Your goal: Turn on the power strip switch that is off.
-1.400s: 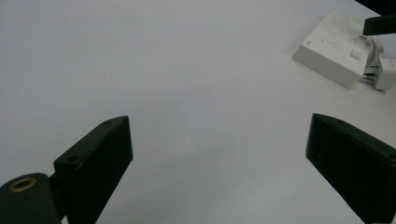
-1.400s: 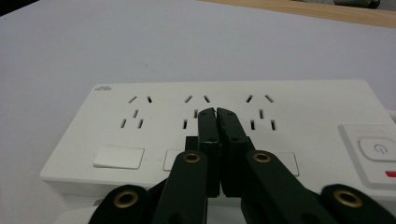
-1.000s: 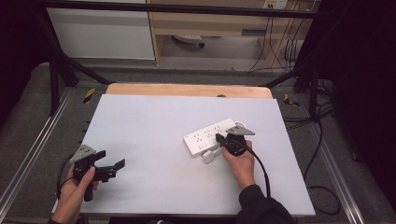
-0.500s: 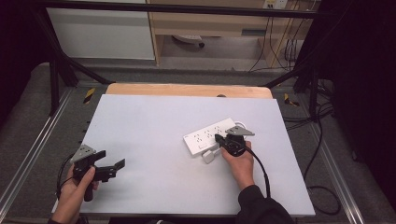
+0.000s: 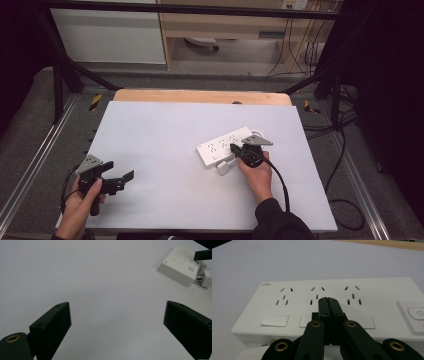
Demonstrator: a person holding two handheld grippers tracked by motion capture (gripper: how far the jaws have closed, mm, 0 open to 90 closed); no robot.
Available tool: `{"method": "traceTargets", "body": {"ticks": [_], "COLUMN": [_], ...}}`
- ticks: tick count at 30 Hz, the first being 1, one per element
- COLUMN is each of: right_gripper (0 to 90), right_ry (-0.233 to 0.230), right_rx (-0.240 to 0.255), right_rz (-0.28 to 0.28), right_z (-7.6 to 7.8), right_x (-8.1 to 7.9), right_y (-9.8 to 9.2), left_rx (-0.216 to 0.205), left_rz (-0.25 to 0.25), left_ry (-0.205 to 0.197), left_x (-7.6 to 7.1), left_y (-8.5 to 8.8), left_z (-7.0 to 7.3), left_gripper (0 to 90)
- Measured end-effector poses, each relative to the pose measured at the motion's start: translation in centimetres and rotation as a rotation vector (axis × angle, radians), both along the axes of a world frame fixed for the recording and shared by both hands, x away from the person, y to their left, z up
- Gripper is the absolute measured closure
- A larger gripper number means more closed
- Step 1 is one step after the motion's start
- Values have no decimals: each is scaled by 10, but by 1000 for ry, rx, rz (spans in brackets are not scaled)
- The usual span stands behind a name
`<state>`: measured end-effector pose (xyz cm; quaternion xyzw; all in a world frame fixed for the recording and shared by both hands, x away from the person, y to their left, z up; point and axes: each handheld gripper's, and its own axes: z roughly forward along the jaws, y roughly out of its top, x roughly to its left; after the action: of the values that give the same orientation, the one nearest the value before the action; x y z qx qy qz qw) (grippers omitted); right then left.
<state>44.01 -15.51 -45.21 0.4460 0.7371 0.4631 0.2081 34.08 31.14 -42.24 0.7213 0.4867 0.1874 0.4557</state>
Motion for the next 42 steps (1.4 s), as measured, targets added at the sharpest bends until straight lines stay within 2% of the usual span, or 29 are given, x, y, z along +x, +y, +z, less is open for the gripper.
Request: {"method": "traceTargets", "body": {"ticks": [11,32,42], "right_gripper": [900,900,796], "right_ry": [9,6,0], "right_rx": [-4,32,52], "right_rz": [-7,-9,-12], "right_z": [-2,3,10], "right_x": [0,0,0], "right_y": [0,1,0], "left_rx": [3,3,2], "left_rz": [1,2,6], "left_ry": [0,1,4], "left_x": [0,0,0], "left_y": [0,0,0], "left_z": [0,0,0], "left_gripper": [77,77,79]}}
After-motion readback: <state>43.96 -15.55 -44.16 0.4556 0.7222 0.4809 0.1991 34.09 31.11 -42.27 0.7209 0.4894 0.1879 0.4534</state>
